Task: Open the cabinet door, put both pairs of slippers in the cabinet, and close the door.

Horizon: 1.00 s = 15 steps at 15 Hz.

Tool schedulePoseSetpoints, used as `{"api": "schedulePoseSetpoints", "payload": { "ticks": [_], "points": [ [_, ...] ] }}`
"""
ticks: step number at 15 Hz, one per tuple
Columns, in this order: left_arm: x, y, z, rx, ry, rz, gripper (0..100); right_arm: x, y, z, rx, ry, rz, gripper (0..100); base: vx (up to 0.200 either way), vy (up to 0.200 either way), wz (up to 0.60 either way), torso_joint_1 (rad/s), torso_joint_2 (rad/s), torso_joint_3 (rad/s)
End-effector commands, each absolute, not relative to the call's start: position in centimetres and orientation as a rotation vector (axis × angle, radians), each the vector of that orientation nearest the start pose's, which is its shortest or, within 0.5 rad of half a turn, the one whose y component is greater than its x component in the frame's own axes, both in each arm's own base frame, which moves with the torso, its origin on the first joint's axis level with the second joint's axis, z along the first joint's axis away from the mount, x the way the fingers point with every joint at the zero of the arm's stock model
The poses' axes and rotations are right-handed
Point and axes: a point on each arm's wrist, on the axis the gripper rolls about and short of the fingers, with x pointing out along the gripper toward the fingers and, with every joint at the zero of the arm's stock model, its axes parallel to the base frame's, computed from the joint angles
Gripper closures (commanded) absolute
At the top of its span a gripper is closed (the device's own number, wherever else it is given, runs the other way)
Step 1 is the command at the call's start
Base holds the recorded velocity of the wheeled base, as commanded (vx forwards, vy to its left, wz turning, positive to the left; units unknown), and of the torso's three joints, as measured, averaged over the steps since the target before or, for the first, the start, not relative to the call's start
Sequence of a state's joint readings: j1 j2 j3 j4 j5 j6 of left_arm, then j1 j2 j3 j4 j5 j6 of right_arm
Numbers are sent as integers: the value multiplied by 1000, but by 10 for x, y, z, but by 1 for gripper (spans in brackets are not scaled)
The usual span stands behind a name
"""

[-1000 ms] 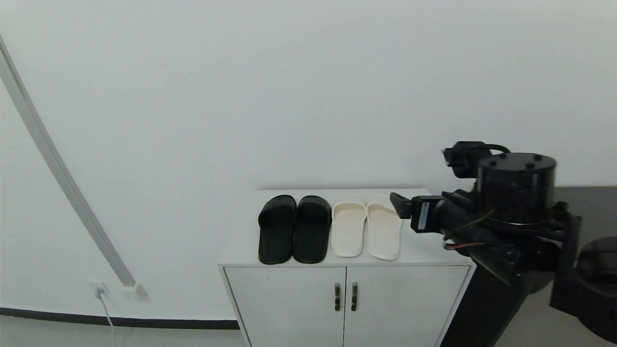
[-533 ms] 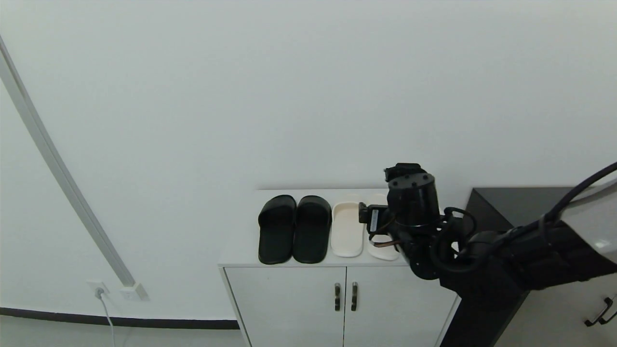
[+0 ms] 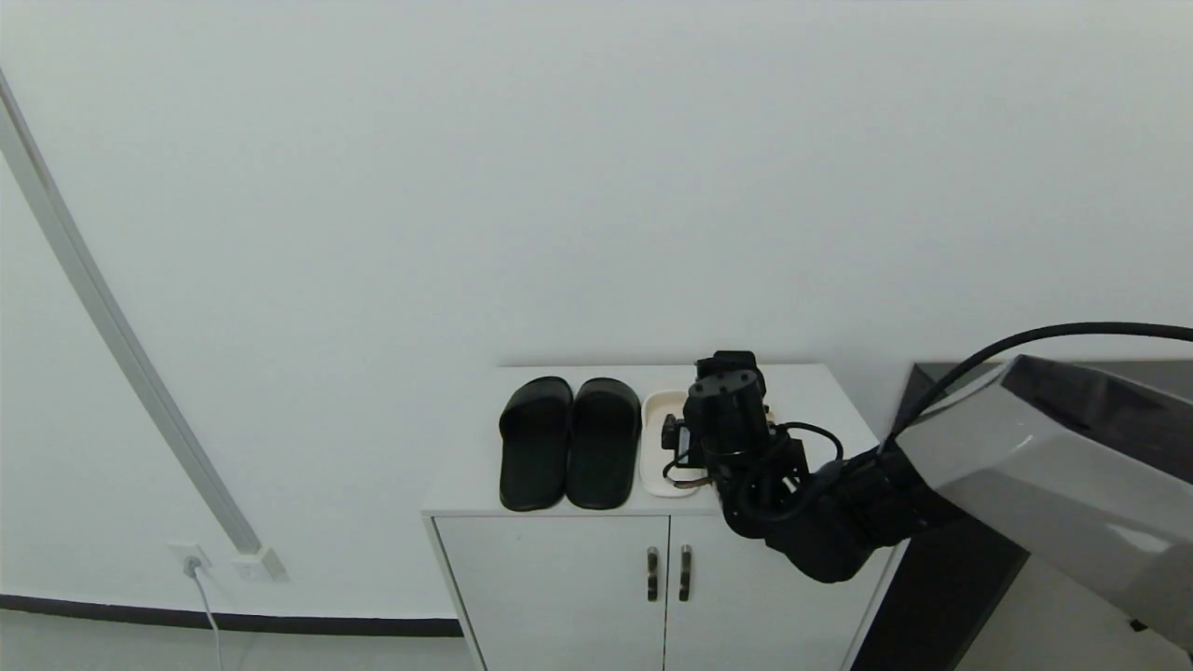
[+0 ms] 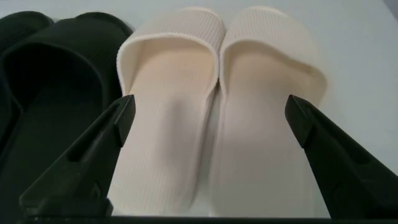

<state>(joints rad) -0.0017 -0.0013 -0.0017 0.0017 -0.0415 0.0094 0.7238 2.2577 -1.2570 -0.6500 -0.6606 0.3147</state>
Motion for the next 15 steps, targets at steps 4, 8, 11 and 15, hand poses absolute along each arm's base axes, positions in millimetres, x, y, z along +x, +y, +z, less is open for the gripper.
{"api": "schedulePoseSetpoints", "payload": {
  "ticks": [4,8,11,15],
  "points": [
    [-23,-1,76,8,0,-43,100,378,290,61,89,272,-16,0,0,0,0,0,0,0],
    [-23,-1,76,-6,-1,-43,100,404,293,54,98,255,-42,0,0,0,0,0,0,0],
    [-23,-1,76,-6,-1,-43,100,416,288,53,101,254,-64,0,0,0,0,0,0,0],
    [-23,-1,76,-6,-1,-43,100,427,282,56,83,239,-76,0,0,0,0,0,0,0]
  ]
}}
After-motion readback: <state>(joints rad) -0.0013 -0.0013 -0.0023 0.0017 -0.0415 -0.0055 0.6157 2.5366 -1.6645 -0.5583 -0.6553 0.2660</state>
